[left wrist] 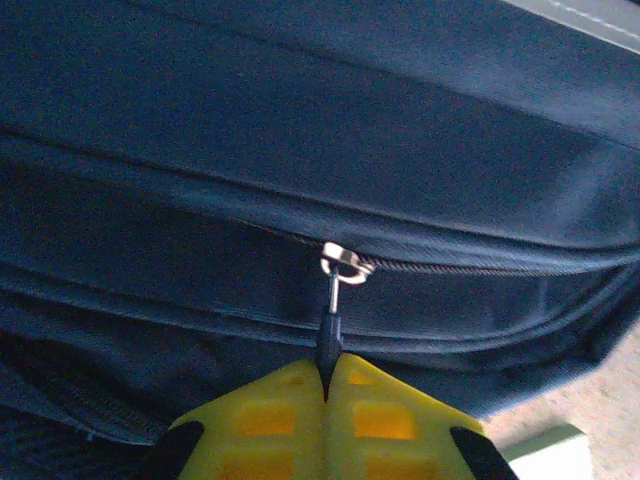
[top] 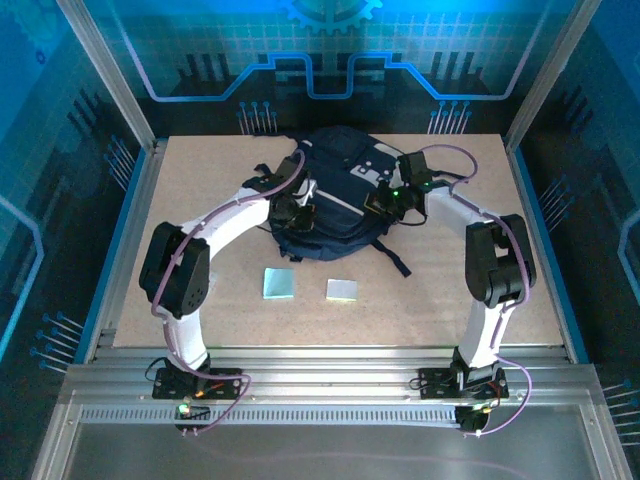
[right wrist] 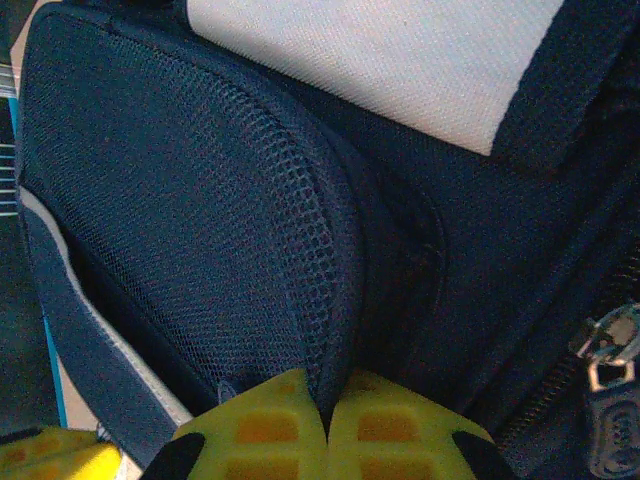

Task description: Pack the student bag

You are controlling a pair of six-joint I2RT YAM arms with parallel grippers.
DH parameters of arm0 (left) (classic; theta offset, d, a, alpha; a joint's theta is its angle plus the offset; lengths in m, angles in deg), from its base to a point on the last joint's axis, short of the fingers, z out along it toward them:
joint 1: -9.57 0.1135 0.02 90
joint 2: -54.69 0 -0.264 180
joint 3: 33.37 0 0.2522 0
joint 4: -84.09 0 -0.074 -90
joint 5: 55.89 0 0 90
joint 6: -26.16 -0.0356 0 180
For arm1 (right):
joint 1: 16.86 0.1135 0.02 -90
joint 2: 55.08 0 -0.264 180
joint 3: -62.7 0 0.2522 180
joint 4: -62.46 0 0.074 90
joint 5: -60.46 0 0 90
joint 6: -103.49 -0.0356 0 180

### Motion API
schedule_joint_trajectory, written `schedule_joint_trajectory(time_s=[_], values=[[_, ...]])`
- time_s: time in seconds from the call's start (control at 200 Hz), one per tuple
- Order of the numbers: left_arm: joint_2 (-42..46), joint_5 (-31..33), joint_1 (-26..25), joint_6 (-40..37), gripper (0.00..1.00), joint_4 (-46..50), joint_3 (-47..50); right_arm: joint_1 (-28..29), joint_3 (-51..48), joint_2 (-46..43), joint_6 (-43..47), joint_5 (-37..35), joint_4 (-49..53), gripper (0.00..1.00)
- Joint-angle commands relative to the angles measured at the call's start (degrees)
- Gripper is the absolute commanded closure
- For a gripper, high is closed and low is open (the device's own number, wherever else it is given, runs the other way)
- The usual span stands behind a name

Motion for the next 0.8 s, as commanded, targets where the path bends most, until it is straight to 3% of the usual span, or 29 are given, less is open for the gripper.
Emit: schedule_joint_trajectory(time_s=[0.0,0.095,0.21,0.5,0.795], values=[[2.73,-6.01,-4.05,1.78,1.00,0.94,-1.29,-2.02,0.82,-5.41,2.62,-2.98,2.15,0.69],[1.96,-9.20,-6.48,2.95,1.00,-0.15,-4.03,-2.10,-0.37,-9.14,4.06,-5.86,5.69,0.36],[-0.02,-13.61,-7.90,2.81,1.00,-0.45,-8.98,-3.25,-2.26,-14.52,5.78,-9.18,11.17,0.23],[-6.27,-17.93,-10.79,1.24,1.00,0.43,-17.97,-6.86,-12.50,-26.89,1.59,-2.56,13.33,0.19],[-7.86,-17.52,-12.15,2.53,1.00,-0.46,-17.71,-5.07,-21.16,-26.20,-10.20,2.97,0.85,0.29]])
